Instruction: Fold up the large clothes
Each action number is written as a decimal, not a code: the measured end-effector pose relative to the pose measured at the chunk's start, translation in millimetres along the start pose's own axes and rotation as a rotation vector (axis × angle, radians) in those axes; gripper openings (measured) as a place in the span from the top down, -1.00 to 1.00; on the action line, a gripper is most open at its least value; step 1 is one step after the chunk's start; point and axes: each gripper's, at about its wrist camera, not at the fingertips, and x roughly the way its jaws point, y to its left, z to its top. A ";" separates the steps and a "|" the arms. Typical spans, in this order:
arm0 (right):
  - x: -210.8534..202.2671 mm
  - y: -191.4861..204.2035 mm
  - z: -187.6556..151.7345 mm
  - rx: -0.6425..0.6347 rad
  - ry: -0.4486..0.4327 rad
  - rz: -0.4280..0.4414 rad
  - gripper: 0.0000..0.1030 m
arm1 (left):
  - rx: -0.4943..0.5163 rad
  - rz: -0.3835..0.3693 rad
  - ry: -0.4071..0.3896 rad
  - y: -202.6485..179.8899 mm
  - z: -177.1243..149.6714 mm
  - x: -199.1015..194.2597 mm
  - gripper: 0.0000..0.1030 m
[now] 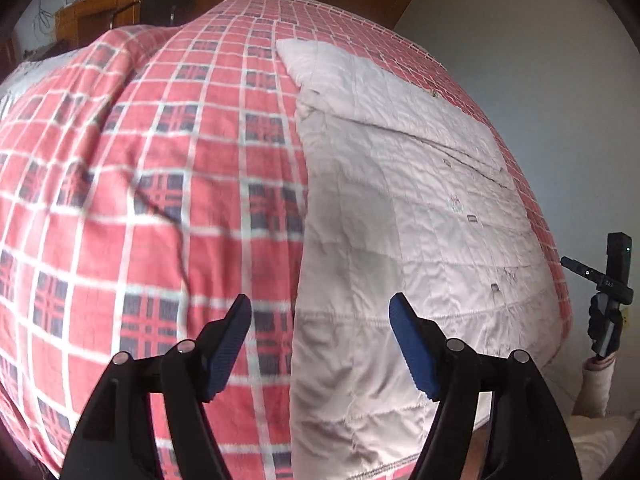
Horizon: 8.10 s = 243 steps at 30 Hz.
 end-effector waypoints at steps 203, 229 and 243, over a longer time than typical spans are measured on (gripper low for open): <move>86.1 -79.0 196.2 0.224 -0.073 0.151 -0.51 | -0.186 -0.221 -0.139 38.1 193.7 97.7 -0.32; 126.7 -51.1 207.9 0.167 -0.043 0.244 0.64 | -0.134 -0.317 -0.109 -6.0 217.4 150.5 0.53; 15.0 -35.4 109.3 0.116 -0.058 0.270 0.66 | -0.009 -0.425 -0.068 -63.4 113.0 54.1 0.51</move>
